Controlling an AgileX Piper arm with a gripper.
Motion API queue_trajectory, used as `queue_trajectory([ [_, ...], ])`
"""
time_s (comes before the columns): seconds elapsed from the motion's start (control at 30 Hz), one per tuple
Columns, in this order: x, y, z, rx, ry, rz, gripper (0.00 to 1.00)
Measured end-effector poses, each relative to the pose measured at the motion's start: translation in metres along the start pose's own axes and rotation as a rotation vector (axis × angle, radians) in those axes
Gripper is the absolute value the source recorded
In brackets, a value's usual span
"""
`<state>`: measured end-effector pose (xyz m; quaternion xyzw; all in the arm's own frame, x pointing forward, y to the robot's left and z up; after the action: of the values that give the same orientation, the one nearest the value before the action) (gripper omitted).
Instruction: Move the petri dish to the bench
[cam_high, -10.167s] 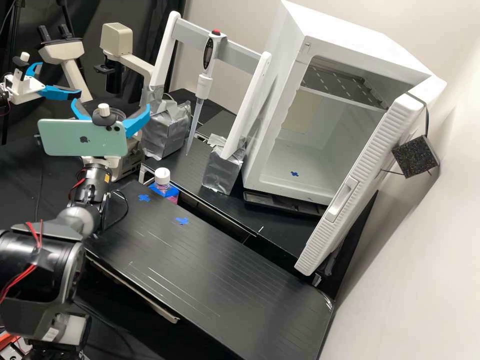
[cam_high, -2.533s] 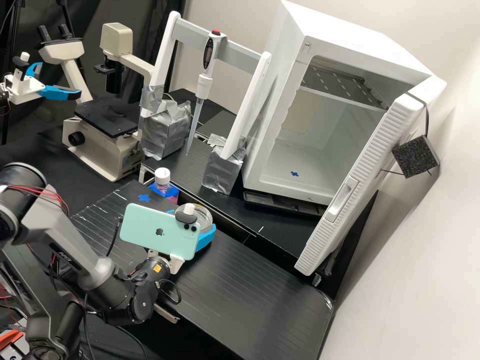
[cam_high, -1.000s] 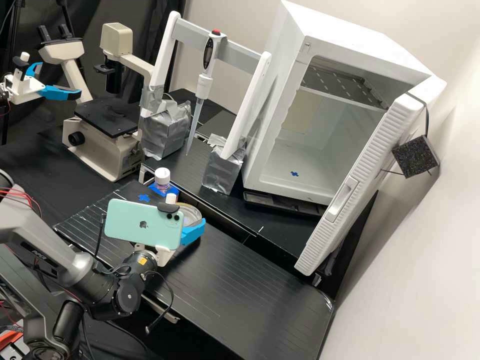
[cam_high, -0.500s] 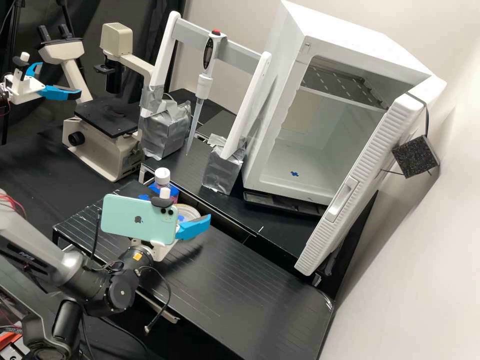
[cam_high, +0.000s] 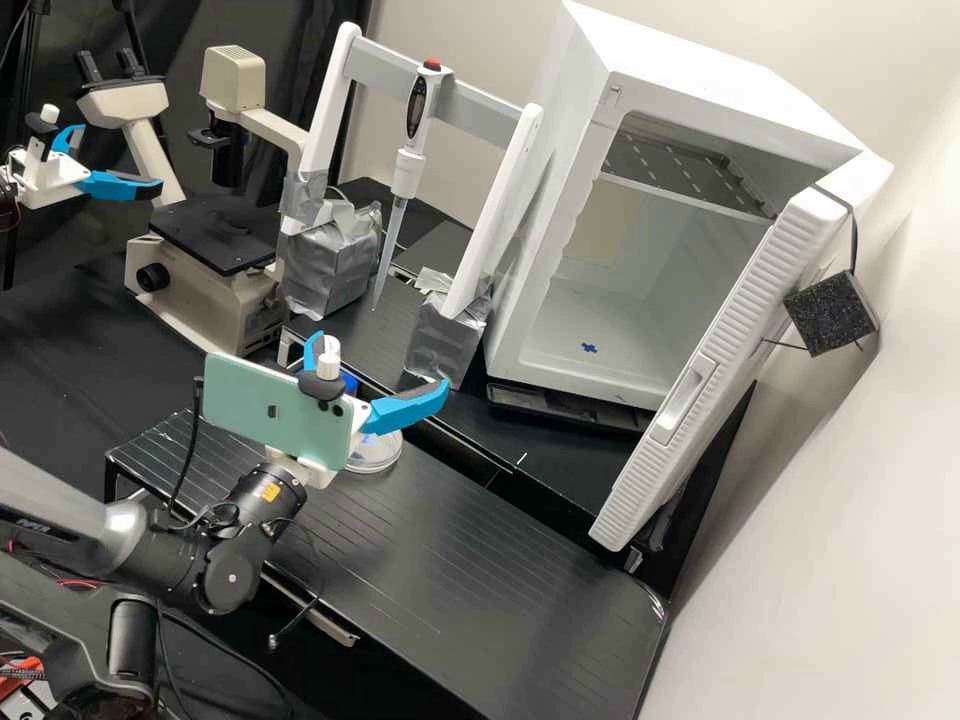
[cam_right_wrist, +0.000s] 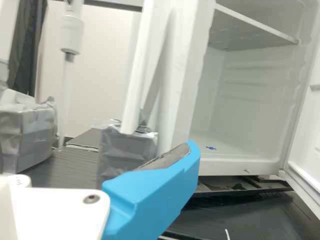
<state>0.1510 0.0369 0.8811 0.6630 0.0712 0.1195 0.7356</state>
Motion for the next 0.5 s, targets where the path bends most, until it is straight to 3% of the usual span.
queue_trajectory([
  [0.4, 0.023, 0.022, -0.007, 0.063, 0.077, 0.101, 1.00],
  [0.5, 0.029, 0.020, -0.015, 0.114, 0.116, 0.116, 1.00],
])
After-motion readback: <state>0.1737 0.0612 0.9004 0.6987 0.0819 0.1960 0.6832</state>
